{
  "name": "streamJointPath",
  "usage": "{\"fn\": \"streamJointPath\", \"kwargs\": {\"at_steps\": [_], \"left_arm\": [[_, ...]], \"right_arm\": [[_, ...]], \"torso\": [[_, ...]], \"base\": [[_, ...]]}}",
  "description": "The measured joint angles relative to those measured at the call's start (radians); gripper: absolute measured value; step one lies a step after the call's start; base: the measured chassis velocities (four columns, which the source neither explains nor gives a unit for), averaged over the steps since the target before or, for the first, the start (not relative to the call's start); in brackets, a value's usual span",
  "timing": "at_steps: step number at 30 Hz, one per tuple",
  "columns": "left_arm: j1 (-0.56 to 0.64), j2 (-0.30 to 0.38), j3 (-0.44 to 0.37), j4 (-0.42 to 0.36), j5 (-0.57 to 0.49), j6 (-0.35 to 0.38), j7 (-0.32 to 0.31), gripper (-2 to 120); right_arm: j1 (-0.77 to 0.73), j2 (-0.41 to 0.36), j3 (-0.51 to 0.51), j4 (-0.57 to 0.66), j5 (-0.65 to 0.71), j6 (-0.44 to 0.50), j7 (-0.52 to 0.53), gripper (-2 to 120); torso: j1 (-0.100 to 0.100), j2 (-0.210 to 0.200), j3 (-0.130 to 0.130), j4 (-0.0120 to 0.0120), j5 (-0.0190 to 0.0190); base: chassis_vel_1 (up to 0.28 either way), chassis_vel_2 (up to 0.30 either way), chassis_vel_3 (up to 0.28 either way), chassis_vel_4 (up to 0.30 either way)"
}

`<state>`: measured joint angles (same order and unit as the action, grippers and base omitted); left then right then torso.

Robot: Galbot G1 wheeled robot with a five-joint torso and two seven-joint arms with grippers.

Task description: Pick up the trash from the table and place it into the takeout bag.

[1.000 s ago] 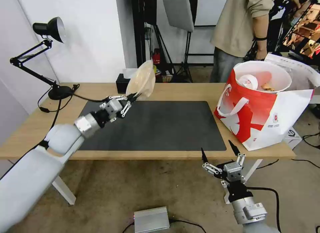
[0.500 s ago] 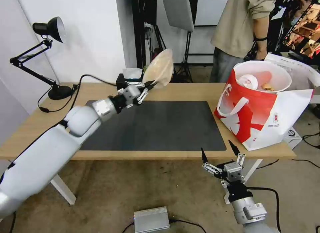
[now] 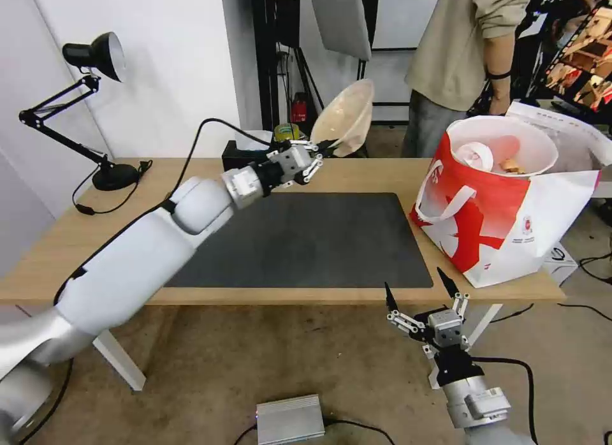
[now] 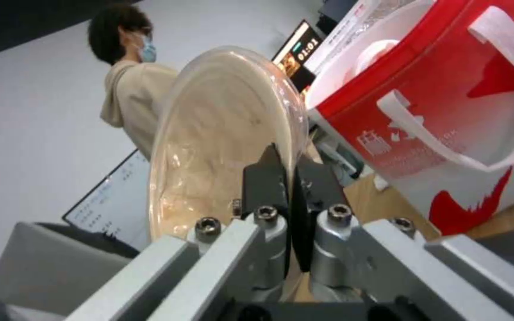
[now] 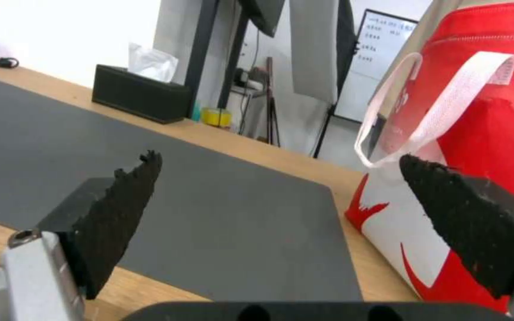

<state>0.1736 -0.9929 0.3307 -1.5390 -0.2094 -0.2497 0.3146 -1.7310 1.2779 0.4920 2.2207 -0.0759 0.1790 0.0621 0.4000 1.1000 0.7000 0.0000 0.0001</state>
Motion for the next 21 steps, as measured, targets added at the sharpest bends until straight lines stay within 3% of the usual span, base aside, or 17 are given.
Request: {"fn": "streamJointPath", "kwargs": {"at_steps": [10,21], "left_arm": [[-0.074,-0.104,0.056,0.091,0.065,-0.037,0.011,0],[-0.120,-0.184,0.065,0.171,0.129,-0.073,0.050,0]], "right_arm": [[0.000,0.000,0.000,0.000,0.000,0.000,0.000,100],[0.000,0.000,0.000,0.000,0.000,0.000,0.000,100]], "torso": [[0.000,0.000,0.000,-0.0001,0.0001],[0.000,0.000,0.000,0.0000,0.0000]], "base": [[0.000,0.000,0.000,0.000],[0.000,0.000,0.000,0.000]]}}
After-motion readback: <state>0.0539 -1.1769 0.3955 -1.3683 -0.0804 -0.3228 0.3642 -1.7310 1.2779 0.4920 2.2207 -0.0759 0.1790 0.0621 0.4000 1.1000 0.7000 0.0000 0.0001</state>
